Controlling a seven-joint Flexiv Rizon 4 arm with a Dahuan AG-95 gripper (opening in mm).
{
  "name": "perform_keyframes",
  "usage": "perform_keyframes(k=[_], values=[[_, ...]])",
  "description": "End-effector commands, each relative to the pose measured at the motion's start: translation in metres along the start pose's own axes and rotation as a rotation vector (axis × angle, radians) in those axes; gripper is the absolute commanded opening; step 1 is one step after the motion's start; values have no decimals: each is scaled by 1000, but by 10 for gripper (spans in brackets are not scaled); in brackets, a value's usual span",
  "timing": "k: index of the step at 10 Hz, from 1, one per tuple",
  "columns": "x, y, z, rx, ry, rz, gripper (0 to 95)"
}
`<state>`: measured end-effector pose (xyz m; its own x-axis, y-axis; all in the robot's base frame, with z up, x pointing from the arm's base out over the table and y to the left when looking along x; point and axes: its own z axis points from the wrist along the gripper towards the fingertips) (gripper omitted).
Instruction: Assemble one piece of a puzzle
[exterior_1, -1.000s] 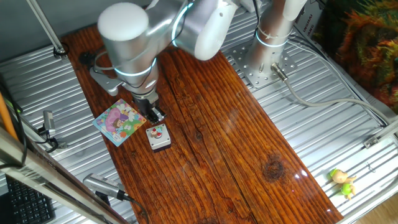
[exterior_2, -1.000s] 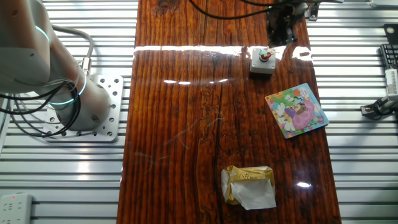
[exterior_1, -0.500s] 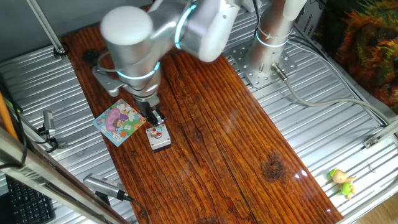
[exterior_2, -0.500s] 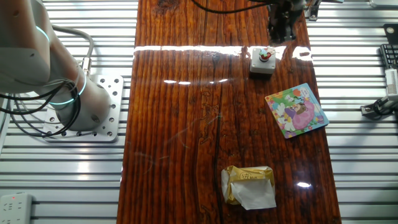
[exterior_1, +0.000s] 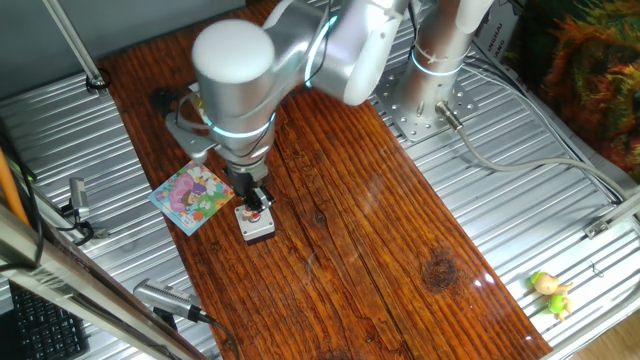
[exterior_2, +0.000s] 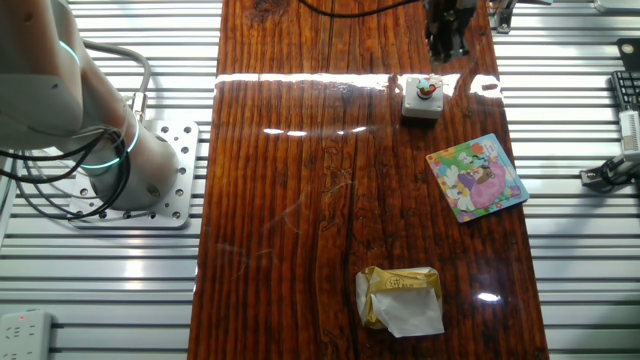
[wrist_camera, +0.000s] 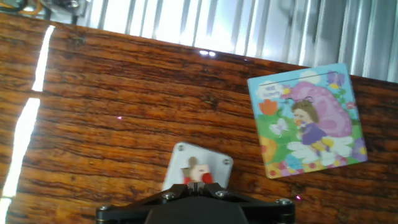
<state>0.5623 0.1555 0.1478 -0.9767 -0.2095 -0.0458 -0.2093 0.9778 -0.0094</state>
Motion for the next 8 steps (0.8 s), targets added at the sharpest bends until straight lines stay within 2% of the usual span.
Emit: perform_keyframes(k=[1, 6, 8], values=[[3, 0, 0, 3, -10, 0, 0], [4, 4, 2, 14, -19, -7, 0], [9, 6, 4, 16, -27, -14, 0]])
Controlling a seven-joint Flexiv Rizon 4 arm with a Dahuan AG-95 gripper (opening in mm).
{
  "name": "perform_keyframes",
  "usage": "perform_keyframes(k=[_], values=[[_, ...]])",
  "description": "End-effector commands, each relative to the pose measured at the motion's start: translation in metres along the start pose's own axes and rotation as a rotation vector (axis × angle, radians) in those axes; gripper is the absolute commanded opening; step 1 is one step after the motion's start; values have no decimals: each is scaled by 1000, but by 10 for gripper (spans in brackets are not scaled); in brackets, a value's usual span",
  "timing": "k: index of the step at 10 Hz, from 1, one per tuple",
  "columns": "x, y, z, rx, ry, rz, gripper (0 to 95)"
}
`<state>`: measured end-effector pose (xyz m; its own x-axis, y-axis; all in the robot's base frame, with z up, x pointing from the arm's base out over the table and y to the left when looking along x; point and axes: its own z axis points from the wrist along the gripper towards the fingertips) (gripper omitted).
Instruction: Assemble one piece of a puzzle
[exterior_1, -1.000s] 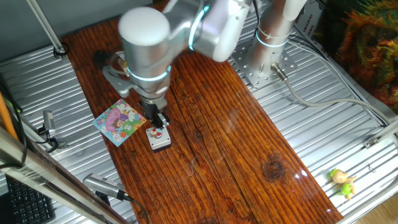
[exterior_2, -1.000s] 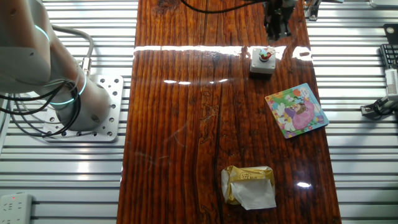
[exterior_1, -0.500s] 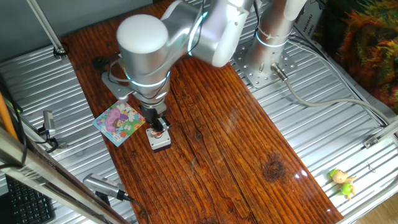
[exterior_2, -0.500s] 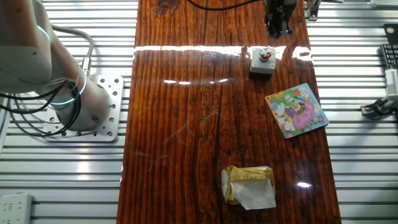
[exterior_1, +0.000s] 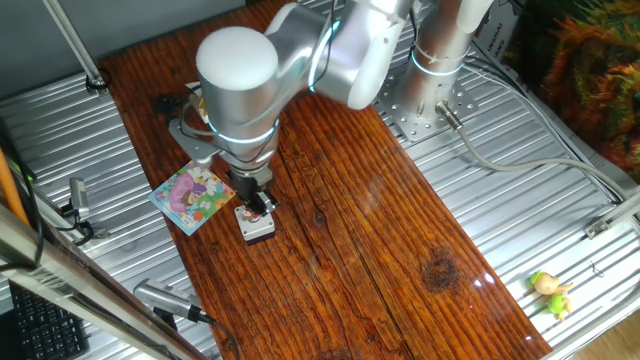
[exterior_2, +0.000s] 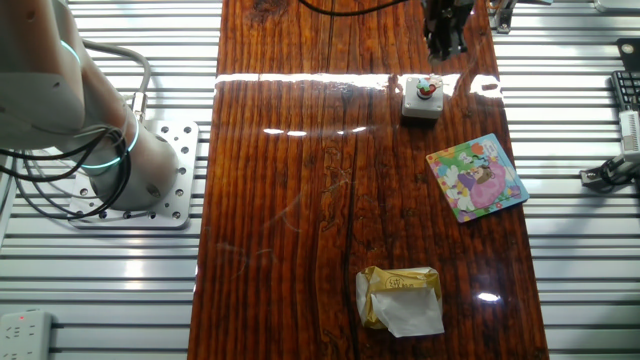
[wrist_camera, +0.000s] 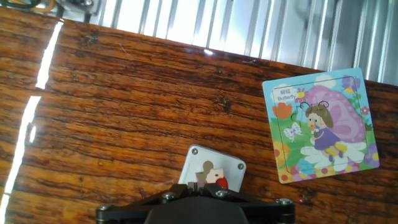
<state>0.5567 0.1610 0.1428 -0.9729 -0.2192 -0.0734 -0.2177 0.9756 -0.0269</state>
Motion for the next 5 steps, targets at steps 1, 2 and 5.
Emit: perform_keyframes(k=[1, 2, 5], values=[[8, -2, -1, -2, 3, -13, 0], [11, -4, -1, 2, 5, -22, 0], [16, -10, 1, -1, 0, -31, 0]])
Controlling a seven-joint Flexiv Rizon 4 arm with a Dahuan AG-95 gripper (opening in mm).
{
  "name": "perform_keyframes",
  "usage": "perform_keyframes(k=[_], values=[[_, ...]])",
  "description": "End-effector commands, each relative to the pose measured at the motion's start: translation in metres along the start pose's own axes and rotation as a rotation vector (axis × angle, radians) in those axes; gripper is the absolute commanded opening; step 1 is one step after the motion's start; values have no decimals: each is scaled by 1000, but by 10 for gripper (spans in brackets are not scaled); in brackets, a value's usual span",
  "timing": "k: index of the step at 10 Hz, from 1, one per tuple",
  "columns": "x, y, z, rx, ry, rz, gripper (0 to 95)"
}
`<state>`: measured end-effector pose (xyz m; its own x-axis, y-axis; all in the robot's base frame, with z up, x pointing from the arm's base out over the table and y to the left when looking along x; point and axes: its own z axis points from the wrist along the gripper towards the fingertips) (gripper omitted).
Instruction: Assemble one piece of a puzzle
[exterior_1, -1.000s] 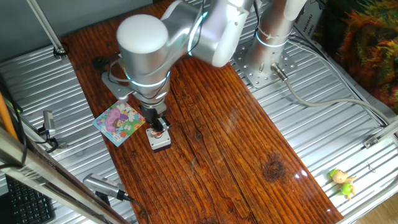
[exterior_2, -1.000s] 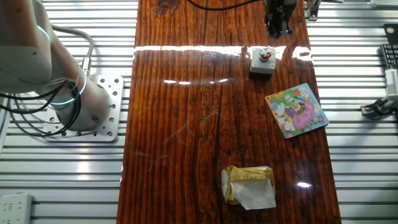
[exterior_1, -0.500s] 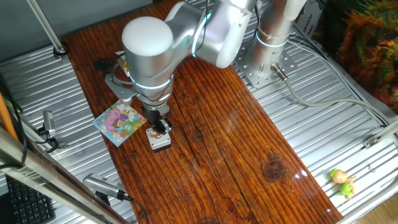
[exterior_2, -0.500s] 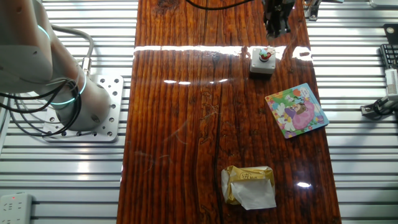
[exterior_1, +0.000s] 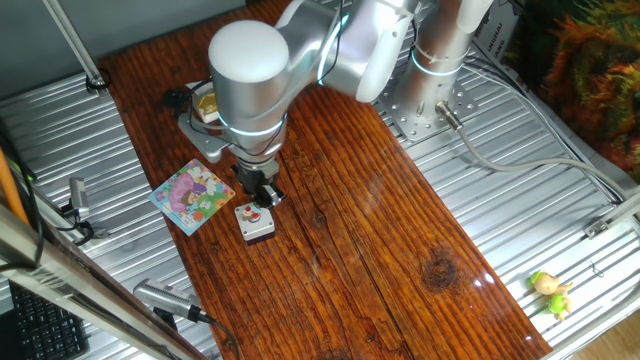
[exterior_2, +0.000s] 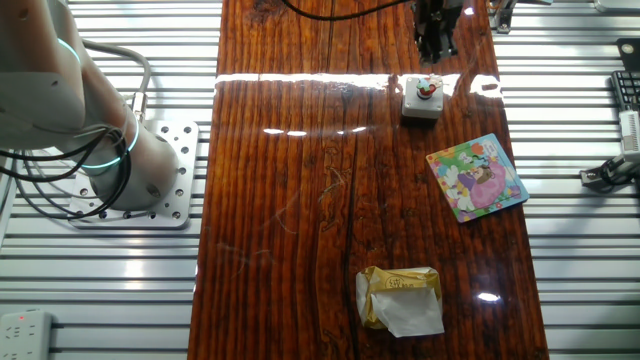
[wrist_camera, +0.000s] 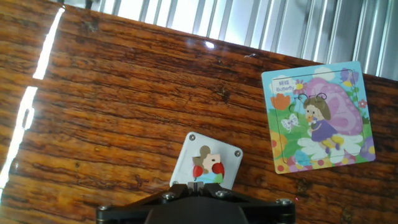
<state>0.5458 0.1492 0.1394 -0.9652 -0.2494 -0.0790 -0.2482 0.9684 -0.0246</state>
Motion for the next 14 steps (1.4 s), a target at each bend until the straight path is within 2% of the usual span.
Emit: perform_keyframes(k=[1, 7, 10, 14], values=[[3, -3, 0, 2, 9, -2, 0], [4, -7, 6, -9, 44, -3, 0], [4, -10, 10, -11, 46, -9, 0], [-4, -9, 11, -10, 52, -4, 0]])
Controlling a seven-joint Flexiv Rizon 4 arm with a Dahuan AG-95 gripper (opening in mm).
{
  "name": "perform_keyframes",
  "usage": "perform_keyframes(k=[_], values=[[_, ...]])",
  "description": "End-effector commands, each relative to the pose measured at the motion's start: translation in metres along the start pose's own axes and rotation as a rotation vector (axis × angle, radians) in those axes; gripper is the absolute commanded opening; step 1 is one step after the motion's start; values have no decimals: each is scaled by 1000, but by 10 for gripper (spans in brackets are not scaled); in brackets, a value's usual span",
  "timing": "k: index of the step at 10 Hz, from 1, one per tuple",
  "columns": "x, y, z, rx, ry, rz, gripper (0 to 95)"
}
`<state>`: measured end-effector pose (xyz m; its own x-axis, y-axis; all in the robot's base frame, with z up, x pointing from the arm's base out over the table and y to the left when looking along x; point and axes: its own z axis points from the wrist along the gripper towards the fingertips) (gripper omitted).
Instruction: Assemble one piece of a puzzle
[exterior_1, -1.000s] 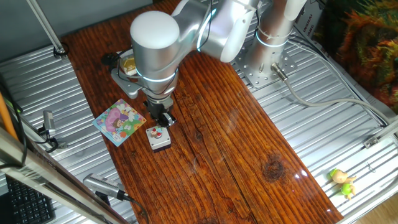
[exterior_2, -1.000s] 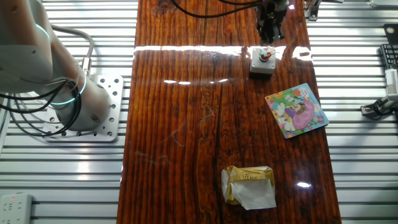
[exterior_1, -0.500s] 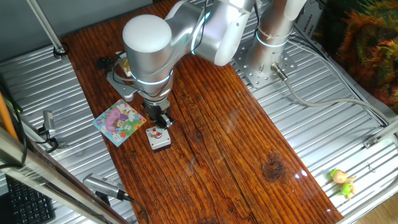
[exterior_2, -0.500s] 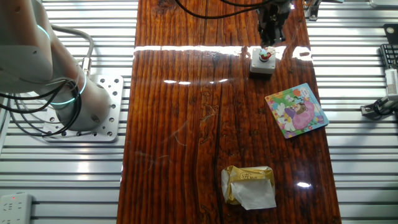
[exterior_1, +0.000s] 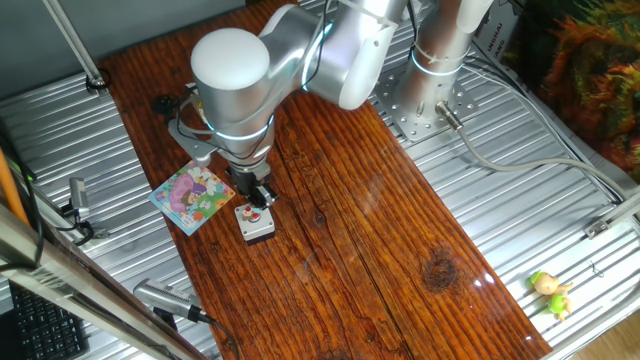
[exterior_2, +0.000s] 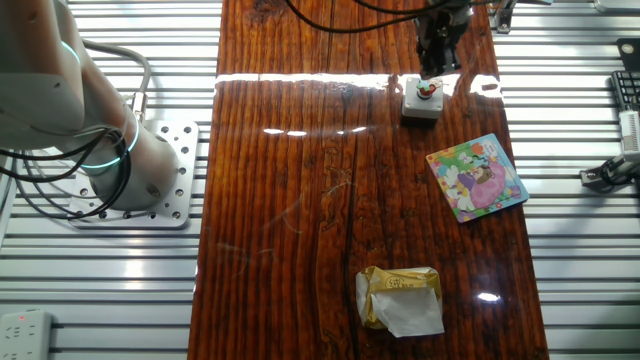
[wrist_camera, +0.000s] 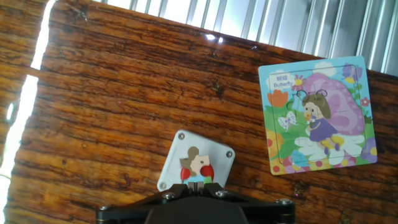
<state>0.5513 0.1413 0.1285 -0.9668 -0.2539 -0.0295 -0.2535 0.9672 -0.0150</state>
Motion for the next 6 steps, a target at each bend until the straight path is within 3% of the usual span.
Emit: perform_keyframes(k=[1, 6], values=[[-4, -1, 0, 1, 2, 0, 0], [-4, -3, 6, 4, -4, -3, 0]])
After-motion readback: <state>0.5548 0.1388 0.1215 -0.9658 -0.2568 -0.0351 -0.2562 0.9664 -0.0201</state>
